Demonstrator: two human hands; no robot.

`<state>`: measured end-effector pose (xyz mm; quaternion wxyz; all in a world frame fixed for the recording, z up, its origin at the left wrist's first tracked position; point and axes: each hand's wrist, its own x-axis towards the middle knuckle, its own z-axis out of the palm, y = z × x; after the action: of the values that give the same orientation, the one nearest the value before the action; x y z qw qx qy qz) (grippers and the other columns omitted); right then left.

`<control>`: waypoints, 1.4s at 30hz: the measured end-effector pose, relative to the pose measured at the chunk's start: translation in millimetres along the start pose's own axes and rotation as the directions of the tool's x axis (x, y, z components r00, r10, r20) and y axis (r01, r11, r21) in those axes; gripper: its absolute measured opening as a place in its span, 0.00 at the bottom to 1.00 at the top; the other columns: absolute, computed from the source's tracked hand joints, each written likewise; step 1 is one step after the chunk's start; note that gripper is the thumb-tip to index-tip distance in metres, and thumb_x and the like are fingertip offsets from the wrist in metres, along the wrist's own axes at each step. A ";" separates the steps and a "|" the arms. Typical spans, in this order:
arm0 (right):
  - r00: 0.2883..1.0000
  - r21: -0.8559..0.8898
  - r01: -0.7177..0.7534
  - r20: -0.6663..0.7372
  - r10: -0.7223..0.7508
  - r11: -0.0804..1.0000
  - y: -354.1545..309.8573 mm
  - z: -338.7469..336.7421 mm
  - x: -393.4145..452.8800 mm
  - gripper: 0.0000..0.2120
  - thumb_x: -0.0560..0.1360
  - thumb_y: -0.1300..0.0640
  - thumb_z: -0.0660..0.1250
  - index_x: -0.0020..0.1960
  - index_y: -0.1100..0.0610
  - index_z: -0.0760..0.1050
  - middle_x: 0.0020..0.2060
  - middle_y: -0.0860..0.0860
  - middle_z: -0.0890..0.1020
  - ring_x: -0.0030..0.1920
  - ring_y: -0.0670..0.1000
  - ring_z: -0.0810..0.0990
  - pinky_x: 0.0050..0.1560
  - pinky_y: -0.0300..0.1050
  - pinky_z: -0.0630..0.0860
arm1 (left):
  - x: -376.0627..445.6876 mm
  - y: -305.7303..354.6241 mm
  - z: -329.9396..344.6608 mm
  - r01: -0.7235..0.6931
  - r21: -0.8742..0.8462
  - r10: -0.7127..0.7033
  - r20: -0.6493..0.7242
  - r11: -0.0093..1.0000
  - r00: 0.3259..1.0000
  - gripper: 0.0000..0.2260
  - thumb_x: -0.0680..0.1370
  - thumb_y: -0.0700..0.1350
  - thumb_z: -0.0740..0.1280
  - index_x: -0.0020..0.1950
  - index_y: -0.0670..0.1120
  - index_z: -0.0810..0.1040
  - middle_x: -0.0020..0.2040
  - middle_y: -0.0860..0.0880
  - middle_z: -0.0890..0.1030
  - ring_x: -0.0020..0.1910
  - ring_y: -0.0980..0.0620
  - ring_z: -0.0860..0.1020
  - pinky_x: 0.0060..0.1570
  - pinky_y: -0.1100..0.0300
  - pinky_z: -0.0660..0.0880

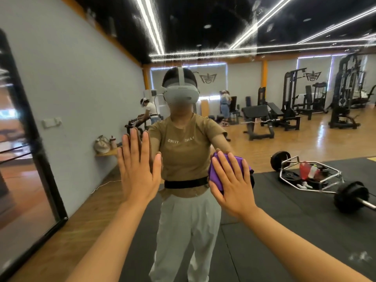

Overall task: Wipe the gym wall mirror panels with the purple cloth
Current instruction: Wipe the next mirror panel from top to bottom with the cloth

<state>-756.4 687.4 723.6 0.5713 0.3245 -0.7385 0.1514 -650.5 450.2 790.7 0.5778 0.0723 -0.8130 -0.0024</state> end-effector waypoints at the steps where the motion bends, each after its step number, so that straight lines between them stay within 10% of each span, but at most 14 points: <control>1: 1.000 0.004 0.010 0.000 -0.010 1.000 2.1 -3.3 8.7 0.32 0.82 0.43 0.55 0.82 0.52 0.53 0.82 0.48 0.50 0.82 0.54 0.50 0.80 0.58 0.44 | -0.3 -2.5 -0.1 -0.011 0.008 0.011 0.000 1.000 1.000 0.29 0.85 0.56 0.49 0.83 0.49 0.45 0.82 0.49 0.40 0.81 0.48 0.38 0.79 0.49 0.37; 12: 0.996 -0.032 -0.001 -0.089 -0.001 0.999 44.3 -50.3 188.8 0.31 0.83 0.43 0.53 0.82 0.56 0.56 0.81 0.54 0.58 0.81 0.56 0.53 0.79 0.56 0.43 | 0.2 -4.4 1.5 -0.024 0.039 0.025 -0.016 0.999 1.000 0.29 0.85 0.57 0.49 0.83 0.46 0.48 0.82 0.47 0.43 0.81 0.51 0.36 0.79 0.51 0.36; 33: 0.964 -0.188 0.244 0.159 -0.215 0.952 16.6 17.9 -102.8 0.38 0.79 0.42 0.57 0.83 0.52 0.47 0.83 0.50 0.47 0.82 0.53 0.46 0.79 0.58 0.44 | -0.5 -3.6 1.9 -0.030 0.033 0.030 -0.005 0.999 1.000 0.29 0.85 0.56 0.48 0.83 0.46 0.45 0.82 0.45 0.42 0.81 0.49 0.37 0.79 0.49 0.35; 42: 0.869 -0.081 0.485 0.156 -0.469 0.871 41.3 -27.6 81.3 0.31 0.82 0.41 0.52 0.82 0.49 0.53 0.81 0.50 0.54 0.81 0.53 0.52 0.79 0.56 0.44 | 0.8 -8.6 -1.9 -0.062 0.047 0.062 0.009 0.997 0.998 0.30 0.84 0.55 0.52 0.83 0.45 0.49 0.83 0.45 0.43 0.81 0.47 0.39 0.78 0.50 0.35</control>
<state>-774.0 709.6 814.6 0.5592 0.4720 -0.6790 -0.0598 -648.0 441.8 791.3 0.5728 0.0607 -0.8167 0.0344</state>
